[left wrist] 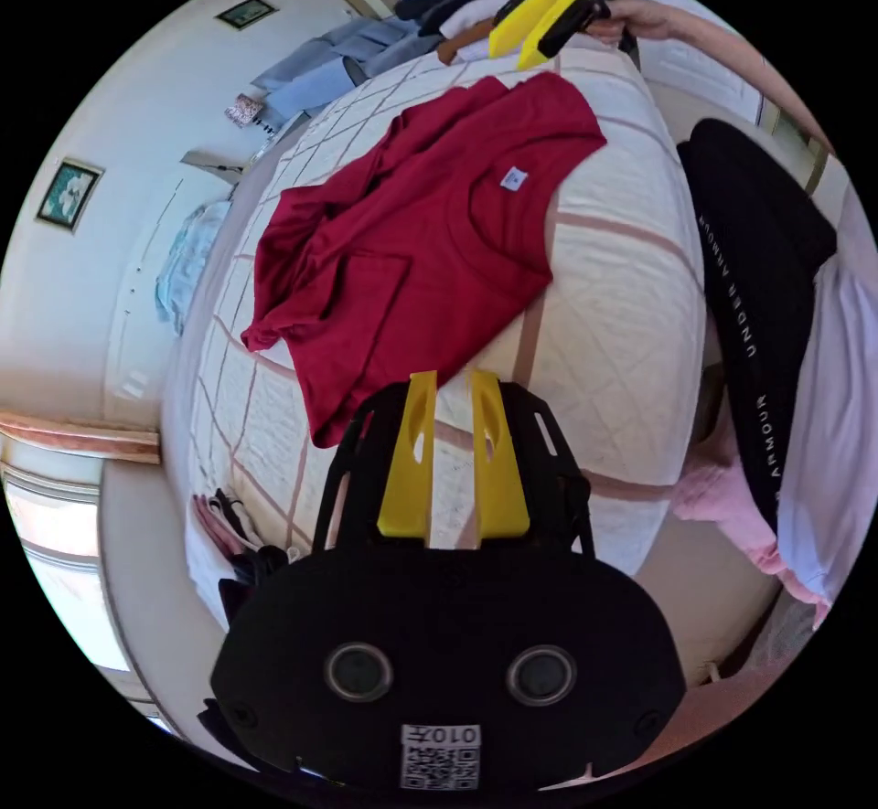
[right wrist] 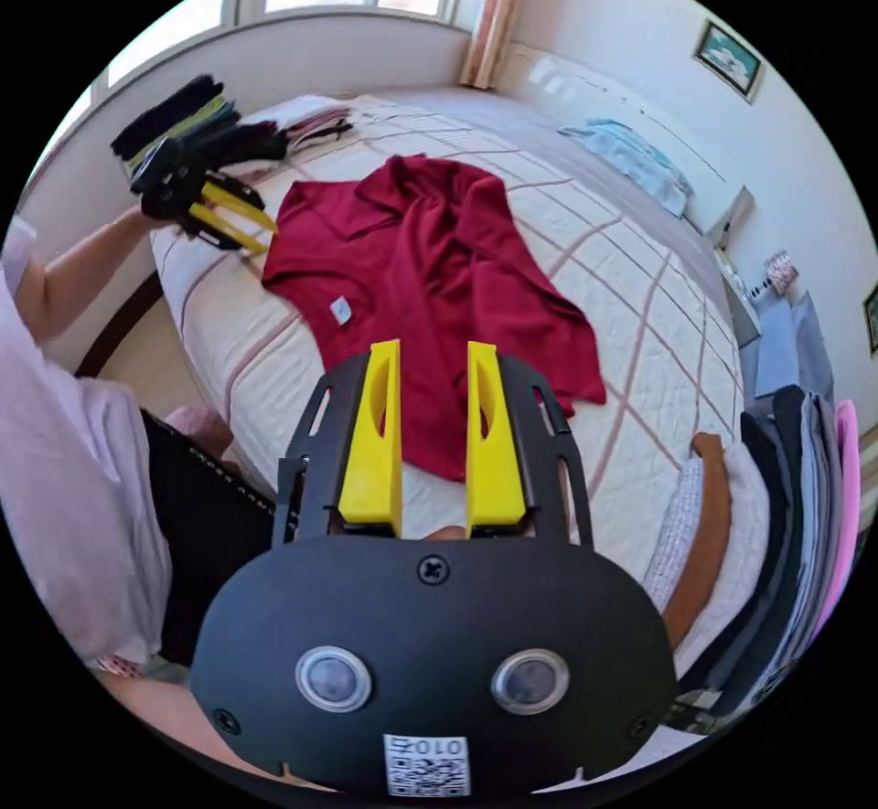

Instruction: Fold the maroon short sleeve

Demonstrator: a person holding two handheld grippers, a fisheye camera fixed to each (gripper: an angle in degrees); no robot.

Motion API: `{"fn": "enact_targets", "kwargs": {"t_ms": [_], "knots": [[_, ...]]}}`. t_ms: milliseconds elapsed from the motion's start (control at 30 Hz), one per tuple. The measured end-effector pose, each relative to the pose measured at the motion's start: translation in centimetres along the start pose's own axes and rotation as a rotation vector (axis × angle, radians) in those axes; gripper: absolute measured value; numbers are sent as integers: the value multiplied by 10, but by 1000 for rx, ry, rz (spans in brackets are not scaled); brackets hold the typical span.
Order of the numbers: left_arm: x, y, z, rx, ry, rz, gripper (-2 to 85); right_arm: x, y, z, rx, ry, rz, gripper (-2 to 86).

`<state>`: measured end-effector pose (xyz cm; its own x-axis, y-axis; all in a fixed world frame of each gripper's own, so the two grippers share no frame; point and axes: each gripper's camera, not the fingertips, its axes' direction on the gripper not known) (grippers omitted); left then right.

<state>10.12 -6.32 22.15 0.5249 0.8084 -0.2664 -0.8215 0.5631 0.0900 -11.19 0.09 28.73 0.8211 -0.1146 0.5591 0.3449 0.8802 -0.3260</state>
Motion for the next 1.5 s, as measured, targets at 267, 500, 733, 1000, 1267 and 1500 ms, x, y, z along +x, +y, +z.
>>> {"fn": "enact_targets", "kwargs": {"t_ms": [267, 500, 733, 1000, 1267, 1500], "knots": [[-8, -1, -6, 110, 130, -18, 73, -29, 25, 36, -68, 67, -100, 97], [-3, -3, -13, 124, 166, 6, 96, -11, 14, 12, -31, 62, -21, 50], [26, -21, -38, 207, 213, -45, 149, 13, 6, -70, 135, 27, 141, 47], [64, -31, -37, 150, -86, -262, 159, 12, 9, -109, 175, 20, 162, 46], [75, -42, -38, 127, -249, -367, 79, 13, 14, -152, 180, 99, 195, 44], [91, -25, -54, 117, -331, -231, 5, 33, 46, -163, 210, 49, 293, 45]]}}
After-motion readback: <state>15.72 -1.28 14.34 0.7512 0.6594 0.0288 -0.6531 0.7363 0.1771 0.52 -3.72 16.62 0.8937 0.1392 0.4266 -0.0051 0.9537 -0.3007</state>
